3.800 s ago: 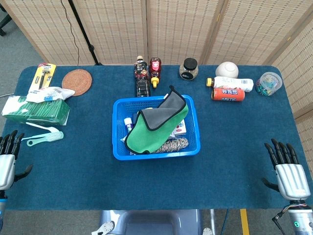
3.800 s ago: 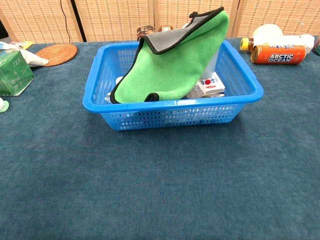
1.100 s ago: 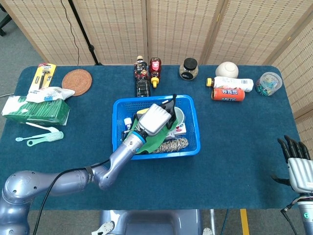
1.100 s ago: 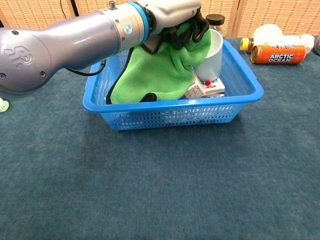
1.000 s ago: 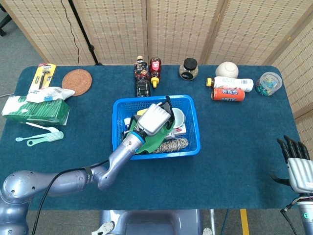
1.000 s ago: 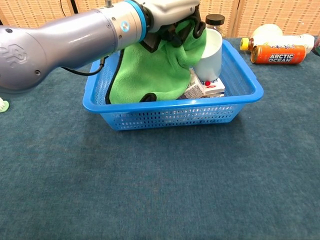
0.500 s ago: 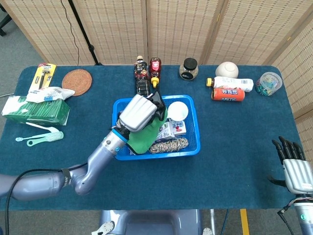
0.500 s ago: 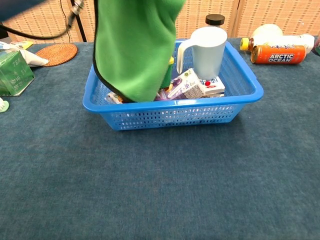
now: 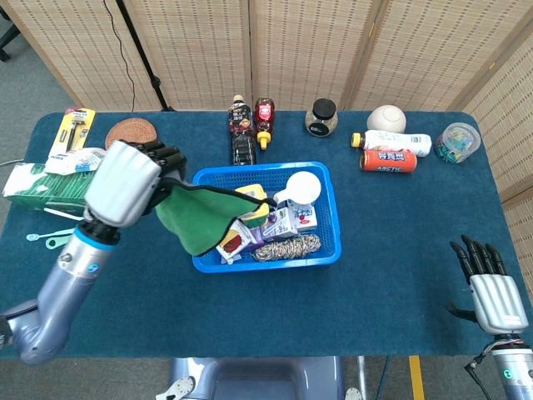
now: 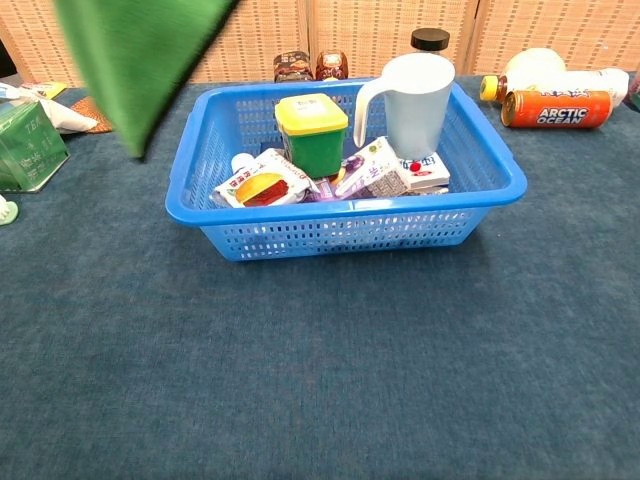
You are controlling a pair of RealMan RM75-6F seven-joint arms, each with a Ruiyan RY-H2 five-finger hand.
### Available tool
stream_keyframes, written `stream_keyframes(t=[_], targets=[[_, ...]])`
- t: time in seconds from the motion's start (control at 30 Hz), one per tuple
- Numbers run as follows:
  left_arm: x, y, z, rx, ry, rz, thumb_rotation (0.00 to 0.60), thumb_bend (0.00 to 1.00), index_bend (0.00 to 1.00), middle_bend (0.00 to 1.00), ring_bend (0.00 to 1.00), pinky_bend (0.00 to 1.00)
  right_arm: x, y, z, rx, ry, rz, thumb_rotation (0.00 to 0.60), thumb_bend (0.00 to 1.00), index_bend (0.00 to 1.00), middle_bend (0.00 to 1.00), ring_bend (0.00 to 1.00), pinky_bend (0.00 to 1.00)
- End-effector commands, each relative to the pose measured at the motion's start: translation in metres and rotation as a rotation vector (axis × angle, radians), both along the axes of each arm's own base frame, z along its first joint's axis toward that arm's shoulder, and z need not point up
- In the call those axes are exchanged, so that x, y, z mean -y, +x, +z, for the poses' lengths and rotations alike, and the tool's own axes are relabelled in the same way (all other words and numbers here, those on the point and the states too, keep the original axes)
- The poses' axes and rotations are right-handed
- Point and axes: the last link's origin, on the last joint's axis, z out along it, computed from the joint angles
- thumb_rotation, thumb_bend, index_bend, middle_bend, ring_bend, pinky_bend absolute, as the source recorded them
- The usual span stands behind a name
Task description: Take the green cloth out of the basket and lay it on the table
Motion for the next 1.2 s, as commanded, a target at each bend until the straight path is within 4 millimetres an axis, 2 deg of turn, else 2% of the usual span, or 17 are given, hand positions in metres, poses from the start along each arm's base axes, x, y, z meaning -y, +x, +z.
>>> stream_keyframes(t=[0.03, 0.13, 0.23, 0.4, 0.43, 0.5, 0.57, 0.67, 0.8, 0.87, 0.93, 1.1, 1.13, 1.2], targets=[[0.008, -0.029, 0.031, 0.037, 0.037, 0.038, 0.600, 1.00, 0.80, 0.77, 0.65, 0.90, -0.002, 0.003, -0.003, -0.001, 0.007, 0.012, 0.600, 0.00, 0.00, 0.00, 0.00, 0.00], [0.008, -0.049, 0.047, 0.031, 0.066, 0.072, 0.600, 1.00, 0.80, 0.77, 0.65, 0.90, -0.002, 0.005, -0.005, -0.001, 0.011, 0.019, 0.600, 0.00, 0.00, 0.00, 0.00, 0.00], [0.009, -0.067, 0.055, 0.016, 0.067, 0.102, 0.600, 1.00, 0.80, 0.77, 0.65, 0.90, -0.003, 0.006, -0.006, -0.005, 0.015, 0.022, 0.600, 0.00, 0.00, 0.00, 0.00, 0.00], [0.010, -0.098, 0.051, -0.034, 0.019, 0.158, 0.600, 1.00, 0.80, 0.77, 0.65, 0.90, -0.002, 0.007, -0.010, -0.010, 0.025, 0.021, 0.600, 0.00, 0.00, 0.00, 0.00, 0.00], [0.009, -0.112, 0.043, -0.076, -0.008, 0.204, 0.600, 1.00, 0.80, 0.77, 0.65, 0.90, -0.002, 0.007, -0.011, -0.013, 0.030, 0.023, 0.600, 0.00, 0.00, 0.00, 0.00, 0.00], [0.003, -0.127, 0.032, -0.129, -0.033, 0.245, 0.600, 1.00, 0.80, 0.77, 0.64, 0.90, -0.002, 0.008, -0.013, -0.017, 0.033, 0.023, 0.600, 0.00, 0.00, 0.00, 0.00, 0.00], [-0.002, -0.133, 0.024, -0.148, -0.046, 0.258, 0.600, 1.00, 0.80, 0.77, 0.64, 0.90, -0.002, 0.008, -0.013, -0.018, 0.034, 0.022, 0.600, 0.00, 0.00, 0.00, 0.00, 0.00], [-0.015, -0.143, 0.000, -0.179, -0.079, 0.263, 0.600, 1.00, 0.80, 0.77, 0.64, 0.90, -0.001, 0.007, -0.014, -0.022, 0.037, 0.019, 0.600, 0.00, 0.00, 0.00, 0.00, 0.00], [-0.040, -0.147, -0.040, -0.176, -0.088, 0.246, 0.600, 1.00, 0.80, 0.77, 0.63, 0.90, 0.000, 0.006, -0.015, -0.025, 0.042, 0.010, 0.600, 0.00, 0.00, 0.00, 0.00, 0.00], [-0.048, -0.147, -0.052, -0.178, -0.088, 0.248, 0.600, 1.00, 0.80, 0.77, 0.62, 0.90, 0.000, 0.005, -0.016, -0.026, 0.044, 0.007, 0.600, 0.00, 0.00, 0.00, 0.00, 0.00], [-0.059, -0.147, -0.076, -0.213, -0.115, 0.264, 0.600, 1.00, 0.80, 0.76, 0.62, 0.90, 0.001, 0.004, -0.016, -0.026, 0.045, 0.003, 0.600, 0.00, 0.00, 0.00, 0.00, 0.00], [-0.075, -0.149, -0.115, -0.280, -0.134, 0.301, 0.600, 1.00, 0.80, 0.75, 0.61, 0.90, 0.002, 0.002, -0.015, -0.027, 0.043, -0.007, 0.600, 0.00, 0.00, 0.00, 0.00, 0.00], [-0.079, -0.150, -0.122, -0.290, -0.137, 0.312, 0.600, 1.00, 0.80, 0.73, 0.60, 0.90, 0.002, 0.001, -0.015, -0.027, 0.043, -0.010, 0.600, 0.00, 0.00, 0.00, 0.00, 0.00], [-0.083, -0.150, -0.133, -0.292, -0.145, 0.333, 0.600, 0.97, 0.75, 0.63, 0.54, 0.88, 0.003, 0.000, -0.014, -0.026, 0.042, -0.014, 0.600, 0.00, 0.00, 0.00, 0.00, 0.00]])
